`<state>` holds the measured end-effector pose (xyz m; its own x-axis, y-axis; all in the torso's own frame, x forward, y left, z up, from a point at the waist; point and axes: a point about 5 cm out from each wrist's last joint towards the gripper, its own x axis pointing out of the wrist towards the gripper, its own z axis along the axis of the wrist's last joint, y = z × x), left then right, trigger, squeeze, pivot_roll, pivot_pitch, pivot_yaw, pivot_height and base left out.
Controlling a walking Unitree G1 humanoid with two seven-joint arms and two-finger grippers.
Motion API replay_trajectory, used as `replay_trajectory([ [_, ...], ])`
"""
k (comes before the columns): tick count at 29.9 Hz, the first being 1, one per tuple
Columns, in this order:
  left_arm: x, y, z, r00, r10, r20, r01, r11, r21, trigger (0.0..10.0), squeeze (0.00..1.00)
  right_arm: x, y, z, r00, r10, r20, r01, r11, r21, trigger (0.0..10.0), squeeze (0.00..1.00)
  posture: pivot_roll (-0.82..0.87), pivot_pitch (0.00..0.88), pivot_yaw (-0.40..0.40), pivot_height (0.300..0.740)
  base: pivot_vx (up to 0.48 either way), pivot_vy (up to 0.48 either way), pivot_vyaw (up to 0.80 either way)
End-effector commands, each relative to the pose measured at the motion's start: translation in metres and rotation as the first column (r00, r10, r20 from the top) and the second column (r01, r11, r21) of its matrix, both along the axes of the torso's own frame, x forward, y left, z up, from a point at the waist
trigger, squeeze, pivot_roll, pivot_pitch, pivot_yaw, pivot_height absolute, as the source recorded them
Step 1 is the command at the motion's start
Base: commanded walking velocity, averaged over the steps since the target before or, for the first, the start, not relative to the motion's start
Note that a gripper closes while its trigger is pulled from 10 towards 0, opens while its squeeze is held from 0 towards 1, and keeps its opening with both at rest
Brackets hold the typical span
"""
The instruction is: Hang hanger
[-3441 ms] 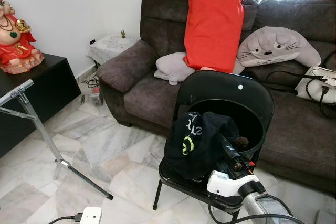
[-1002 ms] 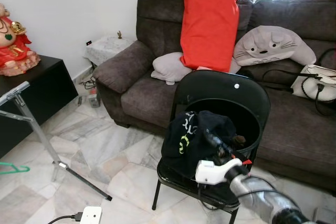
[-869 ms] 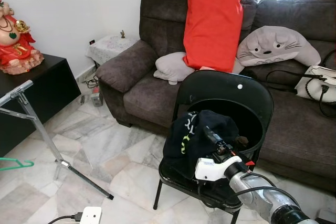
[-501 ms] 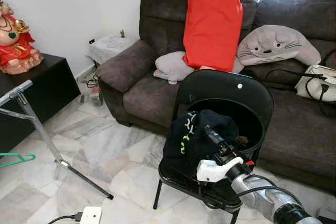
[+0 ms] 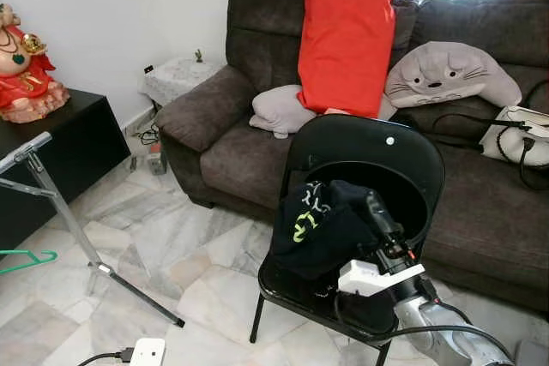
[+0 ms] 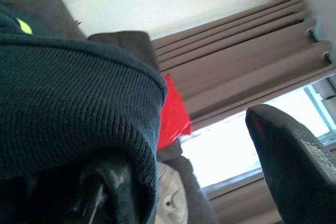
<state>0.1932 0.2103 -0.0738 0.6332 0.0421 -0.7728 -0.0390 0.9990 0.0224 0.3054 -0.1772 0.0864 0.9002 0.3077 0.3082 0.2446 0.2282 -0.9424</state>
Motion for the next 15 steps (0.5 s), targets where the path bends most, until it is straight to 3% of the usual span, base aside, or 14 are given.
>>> replay_trajectory([
  [1,-0.001,0.004,0.000,1.000,-0.006,-0.008,0.006,1.000,0.012,10.0,0.00,0.002,0.005,-0.001,1.000,0.010,-0.019,-0.010,1.000,0.013,10.0,0.00,-0.04,0.000,0.091,0.740,0.000,0.000,0.00],
  [7,-0.001,0.004,0.000,1.000,-0.004,-0.008,0.005,1.000,0.013,10.0,0.00,0.006,0.014,-0.005,0.995,0.039,-0.086,-0.038,0.999,0.016,10.0,0.00,-0.04,0.000,0.091,0.740,0.000,0.000,0.00],
  [11,-0.001,0.004,0.000,1.000,-0.005,-0.009,0.005,1.000,0.013,10.0,0.00,0.010,0.018,-0.014,0.979,0.054,-0.198,-0.058,0.998,-0.010,10.0,0.00,-0.05,0.000,0.096,0.740,0.000,0.000,0.00],
  [15,-0.001,0.004,0.000,1.000,-0.005,-0.008,0.005,1.000,0.012,10.0,0.00,0.019,0.017,-0.006,0.984,0.056,-0.172,-0.062,0.998,-0.030,10.0,0.00,-0.04,0.000,0.095,0.740,0.000,0.000,0.00],
])
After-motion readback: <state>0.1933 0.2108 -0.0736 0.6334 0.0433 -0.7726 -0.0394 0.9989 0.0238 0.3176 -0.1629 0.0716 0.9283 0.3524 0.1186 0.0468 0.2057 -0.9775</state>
